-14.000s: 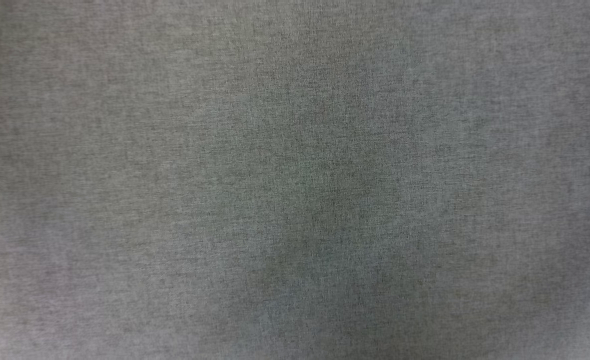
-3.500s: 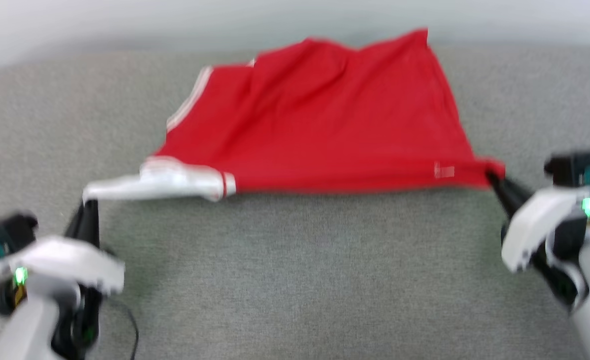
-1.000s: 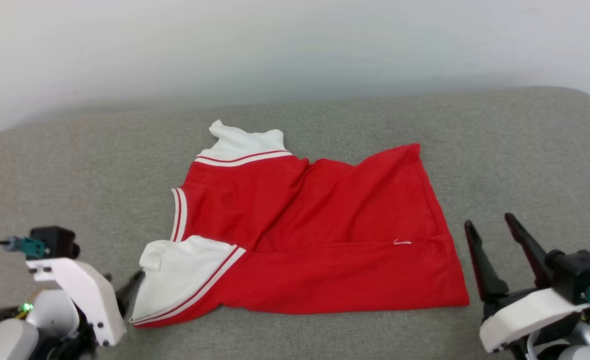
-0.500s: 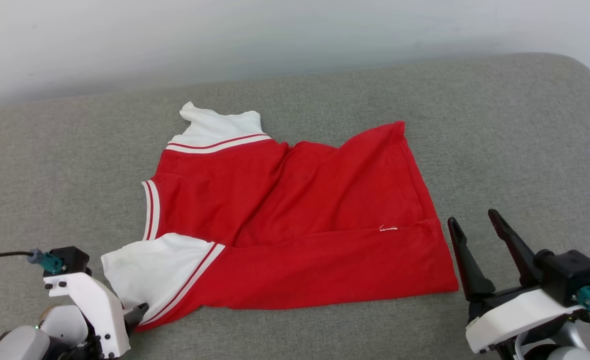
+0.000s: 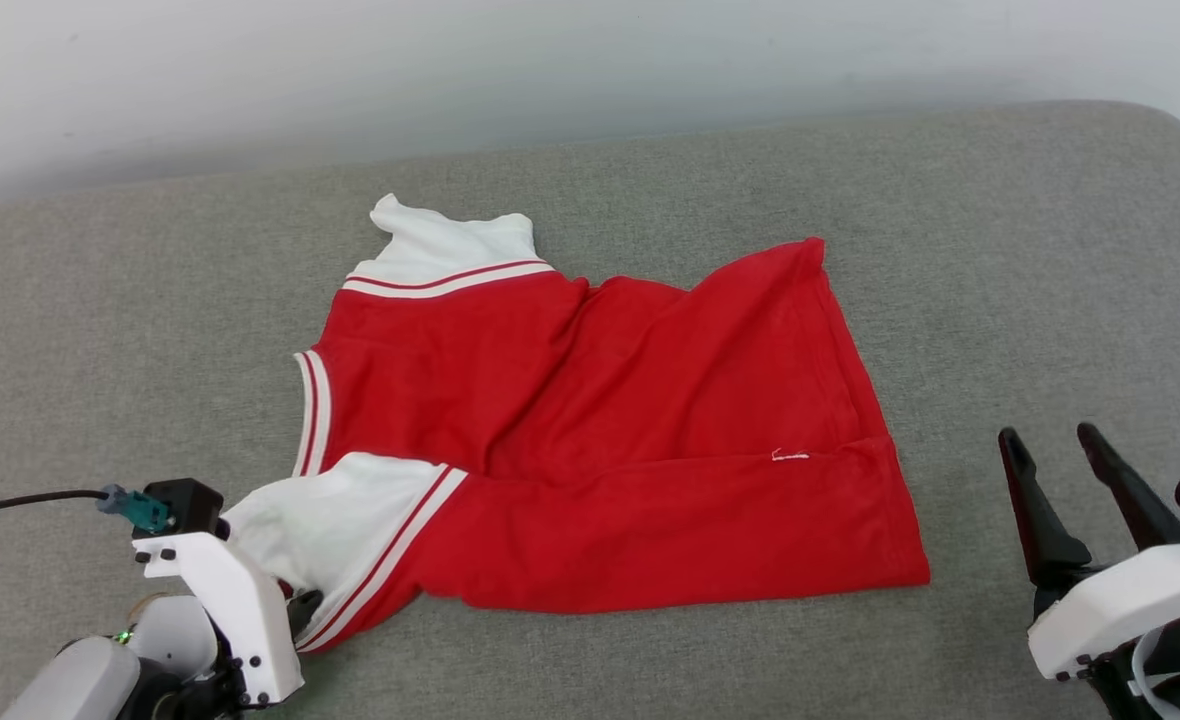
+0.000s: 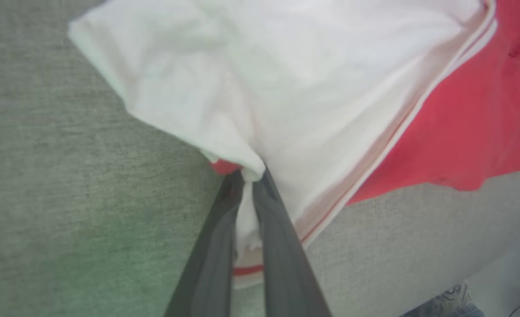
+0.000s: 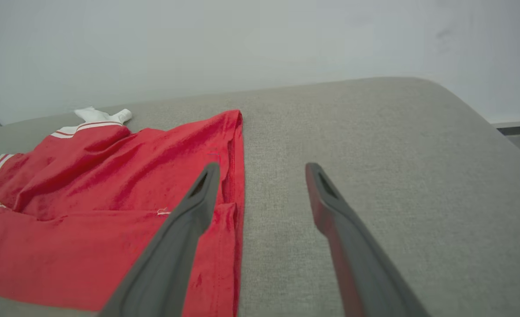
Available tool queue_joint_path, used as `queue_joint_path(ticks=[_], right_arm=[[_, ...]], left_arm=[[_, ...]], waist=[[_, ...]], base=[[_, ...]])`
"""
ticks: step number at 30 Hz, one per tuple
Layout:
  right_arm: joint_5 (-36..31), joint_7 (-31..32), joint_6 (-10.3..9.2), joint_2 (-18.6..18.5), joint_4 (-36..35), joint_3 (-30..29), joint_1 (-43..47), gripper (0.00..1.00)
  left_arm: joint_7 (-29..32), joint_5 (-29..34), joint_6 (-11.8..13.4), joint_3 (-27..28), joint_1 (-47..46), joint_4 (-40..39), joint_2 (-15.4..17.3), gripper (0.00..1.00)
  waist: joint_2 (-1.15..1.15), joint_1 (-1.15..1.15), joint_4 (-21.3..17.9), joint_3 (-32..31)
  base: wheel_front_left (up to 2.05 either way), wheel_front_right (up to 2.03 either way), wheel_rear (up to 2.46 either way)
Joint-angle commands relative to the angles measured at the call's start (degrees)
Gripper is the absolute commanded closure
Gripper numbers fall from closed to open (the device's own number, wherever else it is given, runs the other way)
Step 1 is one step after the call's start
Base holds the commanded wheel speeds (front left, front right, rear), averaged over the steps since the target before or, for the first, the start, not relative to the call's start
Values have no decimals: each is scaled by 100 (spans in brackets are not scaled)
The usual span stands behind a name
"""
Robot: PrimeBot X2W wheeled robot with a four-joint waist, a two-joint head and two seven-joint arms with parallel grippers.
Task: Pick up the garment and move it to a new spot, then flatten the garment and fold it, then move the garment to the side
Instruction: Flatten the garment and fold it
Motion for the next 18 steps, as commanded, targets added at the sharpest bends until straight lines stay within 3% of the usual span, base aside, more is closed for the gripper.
queue_joint_path(ticks=[1, 10, 18], right_arm=[[157, 237, -4, -82, 84, -26, -78, 0], [1004, 2672, -4, -522, 789, 99, -174, 0], [1363, 3226, -4, -514, 1444, 387, -836, 0]], left_arm=[[-104, 22, -2, -20, 80, -27, -116, 100], [-539, 169, 163, 301, 86, -734, 134, 100], [-586, 208, 238, 350, 30, -1141, 189, 100]], waist=[[0, 1, 35, -20], [0, 1, 326, 28], [0, 1, 492, 311]], base=[[0, 0, 0], [0, 0, 0], [0, 0, 0]])
